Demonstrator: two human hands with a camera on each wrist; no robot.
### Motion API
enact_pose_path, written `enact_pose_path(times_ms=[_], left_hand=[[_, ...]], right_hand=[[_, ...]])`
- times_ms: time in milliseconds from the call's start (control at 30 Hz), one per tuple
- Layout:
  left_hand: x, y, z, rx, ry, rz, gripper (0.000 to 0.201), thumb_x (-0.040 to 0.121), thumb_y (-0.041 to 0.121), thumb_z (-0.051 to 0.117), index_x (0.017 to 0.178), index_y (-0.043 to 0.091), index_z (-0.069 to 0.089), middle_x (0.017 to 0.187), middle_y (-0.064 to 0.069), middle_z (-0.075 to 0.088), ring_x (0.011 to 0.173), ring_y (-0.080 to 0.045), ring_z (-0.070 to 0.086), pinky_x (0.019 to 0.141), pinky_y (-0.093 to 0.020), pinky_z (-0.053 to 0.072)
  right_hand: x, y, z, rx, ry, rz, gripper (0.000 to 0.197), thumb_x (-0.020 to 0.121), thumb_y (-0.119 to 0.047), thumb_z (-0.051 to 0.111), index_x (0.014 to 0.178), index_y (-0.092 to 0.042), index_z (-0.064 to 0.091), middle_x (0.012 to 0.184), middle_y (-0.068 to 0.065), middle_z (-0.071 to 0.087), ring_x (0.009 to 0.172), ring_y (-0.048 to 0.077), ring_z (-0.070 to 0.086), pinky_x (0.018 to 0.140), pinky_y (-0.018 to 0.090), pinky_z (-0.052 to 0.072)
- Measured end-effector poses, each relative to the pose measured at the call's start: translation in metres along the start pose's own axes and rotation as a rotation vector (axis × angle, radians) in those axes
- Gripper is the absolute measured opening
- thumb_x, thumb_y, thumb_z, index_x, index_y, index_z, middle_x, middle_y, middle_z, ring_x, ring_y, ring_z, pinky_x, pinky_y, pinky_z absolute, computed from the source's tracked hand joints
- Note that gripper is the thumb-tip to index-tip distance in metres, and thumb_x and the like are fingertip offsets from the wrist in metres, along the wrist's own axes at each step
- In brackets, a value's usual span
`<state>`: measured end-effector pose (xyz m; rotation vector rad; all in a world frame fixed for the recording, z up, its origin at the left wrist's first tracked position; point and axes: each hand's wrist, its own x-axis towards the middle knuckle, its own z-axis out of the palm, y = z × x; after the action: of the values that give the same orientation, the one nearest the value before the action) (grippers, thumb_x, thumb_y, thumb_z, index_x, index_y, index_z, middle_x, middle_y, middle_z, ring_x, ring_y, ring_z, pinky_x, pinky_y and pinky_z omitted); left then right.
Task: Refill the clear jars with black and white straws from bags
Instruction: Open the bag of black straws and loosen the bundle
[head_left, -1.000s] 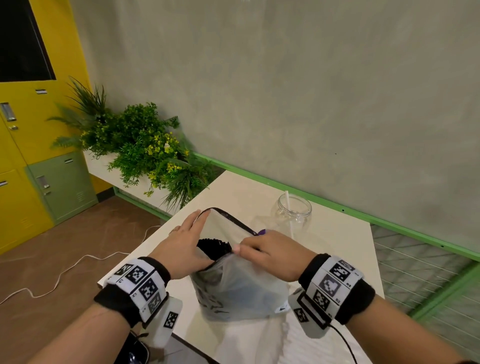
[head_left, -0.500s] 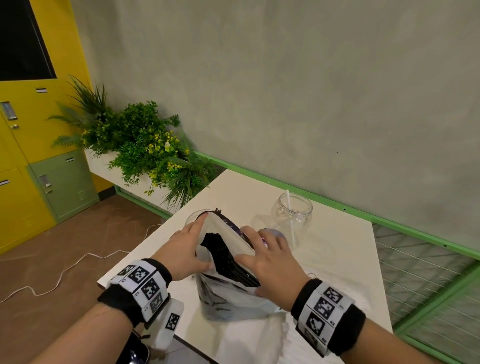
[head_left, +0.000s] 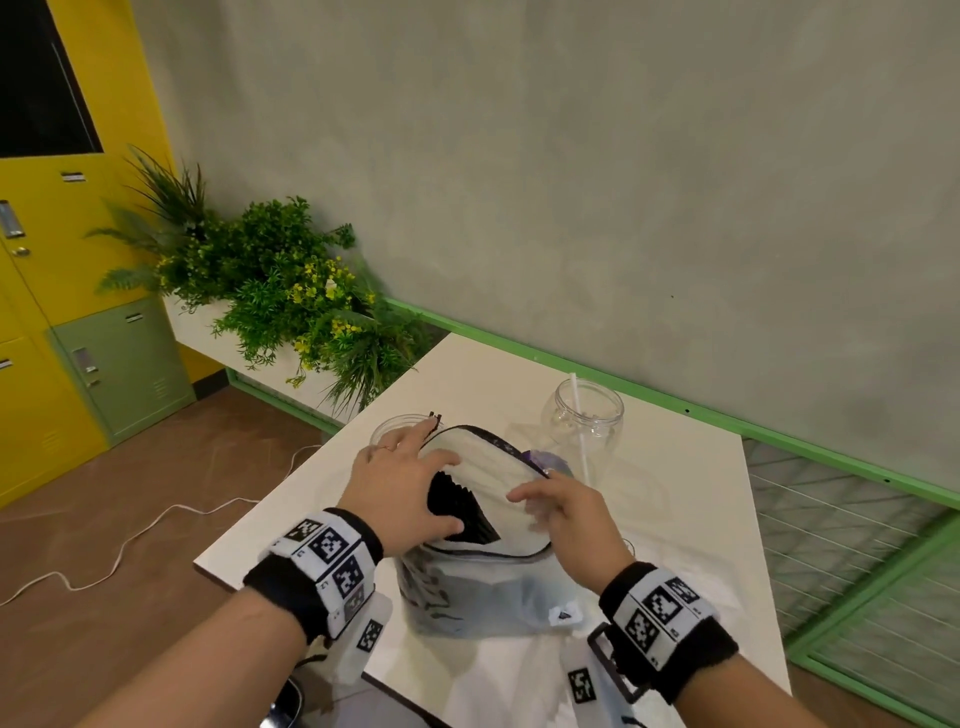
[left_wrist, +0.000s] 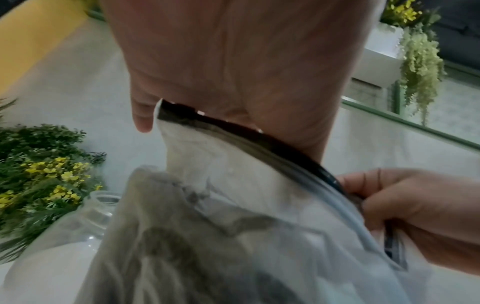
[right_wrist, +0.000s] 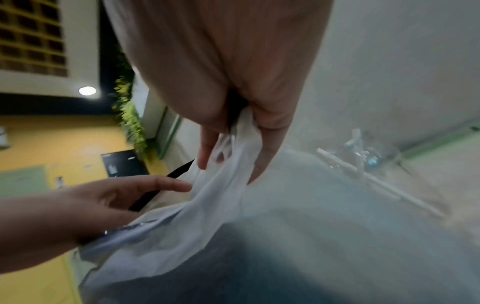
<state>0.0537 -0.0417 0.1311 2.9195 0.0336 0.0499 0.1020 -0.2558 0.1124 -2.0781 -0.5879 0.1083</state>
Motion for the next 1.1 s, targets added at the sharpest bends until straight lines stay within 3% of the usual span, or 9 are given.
enact_pose_path(times_ms=[100, 200, 300, 400, 533, 667, 833, 967, 1100], left_hand=[[0.004, 0.006, 0.007, 0.076, -0.07, -0.008, 0.097, 0.067, 0.06, 0.068, 0.146, 0.039, 0.015, 0.158, 0.005, 0.008, 0.138, -0.027, 0.025, 0.107, -0.046, 0.031], [0.006, 0.007, 0.011, 0.125, -0.082, -0.025, 0.102, 0.068, 0.058, 0.068, 0.148, 0.034, 0.01, 0.149, 0.005, 0.029, 0.13, -0.026, 0.034, 0.103, -0.044, 0.036], [0.008, 0.005, 0.013, 0.17, -0.077, -0.026, 0.097, 0.07, 0.058, 0.066, 0.148, 0.034, 0.015, 0.14, 0.005, 0.042, 0.127, -0.025, 0.036, 0.101, -0.042, 0.036], [0.009, 0.004, 0.013, 0.164, -0.09, -0.017, 0.088, 0.07, 0.059, 0.066, 0.143, 0.036, 0.025, 0.134, 0.006, 0.047, 0.125, -0.023, 0.037, 0.103, -0.042, 0.031], [0.008, 0.002, 0.015, 0.094, -0.098, -0.015, 0.075, 0.071, 0.058, 0.065, 0.137, 0.039, 0.037, 0.126, 0.006, 0.05, 0.121, -0.021, 0.042, 0.103, -0.041, 0.031], [0.005, -0.006, 0.015, -0.033, -0.135, -0.03, 0.058, 0.074, 0.053, 0.068, 0.127, 0.038, 0.049, 0.116, 0.007, 0.053, 0.11, -0.017, 0.052, 0.085, -0.031, 0.043], [0.003, -0.014, 0.012, -0.119, -0.144, -0.021, 0.046, 0.08, 0.046, 0.067, 0.123, 0.035, 0.056, 0.116, 0.006, 0.063, 0.105, -0.016, 0.058, 0.082, -0.029, 0.046], [0.001, -0.013, 0.015, -0.154, -0.091, -0.019, 0.043, 0.08, 0.049, 0.067, 0.119, 0.034, 0.059, 0.113, 0.006, 0.066, 0.104, -0.016, 0.059, 0.083, -0.031, 0.048], [0.0, -0.019, 0.016, -0.213, -0.08, -0.015, 0.043, 0.08, 0.048, 0.068, 0.119, 0.032, 0.061, 0.117, 0.006, 0.066, 0.107, -0.015, 0.059, 0.087, -0.029, 0.047]], right_hand=[[-0.005, -0.003, 0.002, 0.024, 0.047, 0.046, 0.054, 0.084, 0.017, 0.044, 0.066, -0.029, 0.066, 0.089, 0.007, 0.061, 0.073, 0.001, 0.052, 0.072, 0.012, 0.04], [-0.007, -0.003, 0.004, -0.117, -0.063, 0.052, 0.044, 0.085, 0.009, 0.045, 0.068, -0.025, 0.068, 0.093, 0.01, 0.057, 0.086, 0.013, 0.055, 0.079, 0.02, 0.041], [-0.007, 0.001, 0.007, -0.379, -0.153, -0.006, 0.022, 0.09, -0.014, 0.053, 0.1, -0.019, 0.072, 0.101, 0.003, 0.046, 0.095, 0.018, 0.053, 0.084, 0.024, 0.041], [-0.005, 0.004, 0.011, -0.662, -0.22, -0.007, 0.045, 0.09, -0.027, 0.059, 0.134, -0.022, 0.051, 0.123, 0.003, 0.038, 0.097, 0.023, 0.057, 0.08, 0.027, 0.044], [0.0, 0.006, 0.019, -0.9, -0.297, -0.039, 0.07, 0.088, -0.027, 0.061, 0.147, -0.021, 0.025, 0.136, 0.008, 0.031, 0.091, 0.032, 0.061, 0.063, 0.033, 0.04], [0.005, 0.01, 0.02, -0.846, -0.263, -0.042, 0.059, 0.09, -0.037, 0.059, 0.143, -0.027, 0.035, 0.128, 0.001, 0.048, 0.107, 0.026, 0.058, 0.079, 0.036, 0.047], [0.006, 0.023, 0.027, -0.964, -0.32, -0.016, 0.085, 0.077, -0.051, 0.066, 0.146, -0.027, 0.024, 0.134, 0.001, 0.045, 0.118, 0.028, 0.044, 0.092, 0.041, 0.042], [0.014, 0.03, 0.042, -0.674, -0.406, 0.073, 0.1, 0.066, -0.044, 0.075, 0.147, -0.03, 0.018, 0.131, 0.002, 0.044, 0.114, 0.029, 0.045, 0.092, 0.045, 0.046], [0.026, 0.038, 0.055, -0.362, -0.417, 0.058, 0.1, 0.049, -0.04, 0.081, 0.136, -0.037, 0.031, 0.12, -0.005, 0.055, 0.109, 0.017, 0.055, 0.091, 0.039, 0.05]])
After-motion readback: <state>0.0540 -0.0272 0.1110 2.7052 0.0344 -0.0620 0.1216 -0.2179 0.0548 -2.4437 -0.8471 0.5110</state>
